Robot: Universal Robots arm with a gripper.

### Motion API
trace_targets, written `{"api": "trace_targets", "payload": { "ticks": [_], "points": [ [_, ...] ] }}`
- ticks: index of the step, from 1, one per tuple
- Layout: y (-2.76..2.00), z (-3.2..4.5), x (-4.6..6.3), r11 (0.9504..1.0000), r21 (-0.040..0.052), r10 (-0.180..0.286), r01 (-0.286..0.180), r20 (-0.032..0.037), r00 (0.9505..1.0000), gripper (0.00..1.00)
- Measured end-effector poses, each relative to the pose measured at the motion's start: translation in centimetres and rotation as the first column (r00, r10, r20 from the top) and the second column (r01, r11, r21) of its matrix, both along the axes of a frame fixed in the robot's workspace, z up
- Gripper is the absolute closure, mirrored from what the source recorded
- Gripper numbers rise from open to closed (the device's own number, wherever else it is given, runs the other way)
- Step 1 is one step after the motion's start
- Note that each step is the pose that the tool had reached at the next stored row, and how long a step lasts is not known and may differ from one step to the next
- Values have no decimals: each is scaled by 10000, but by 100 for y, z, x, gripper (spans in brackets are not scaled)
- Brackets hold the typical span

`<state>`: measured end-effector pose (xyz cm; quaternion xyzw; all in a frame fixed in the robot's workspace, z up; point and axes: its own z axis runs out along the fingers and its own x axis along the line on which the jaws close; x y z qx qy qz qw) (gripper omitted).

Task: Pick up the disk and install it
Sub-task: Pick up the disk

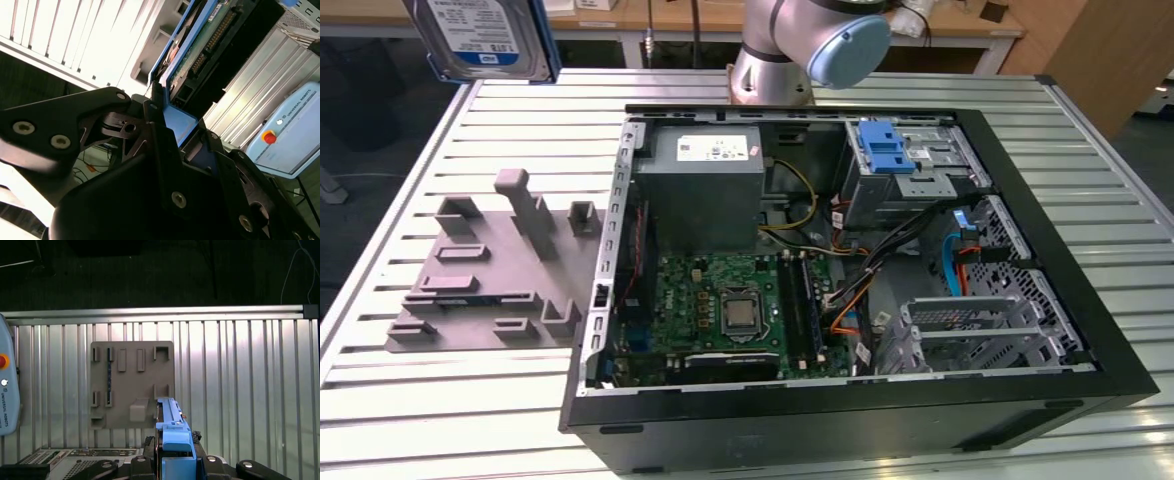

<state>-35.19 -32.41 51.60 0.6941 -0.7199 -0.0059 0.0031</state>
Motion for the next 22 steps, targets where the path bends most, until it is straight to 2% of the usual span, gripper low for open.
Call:
{"api": "trace_targets", "payload": {
  "ticks": [22],
  "points": [
    [0, 0, 88, 10000, 0, 0, 0, 0, 10000, 64]
  ]
}}
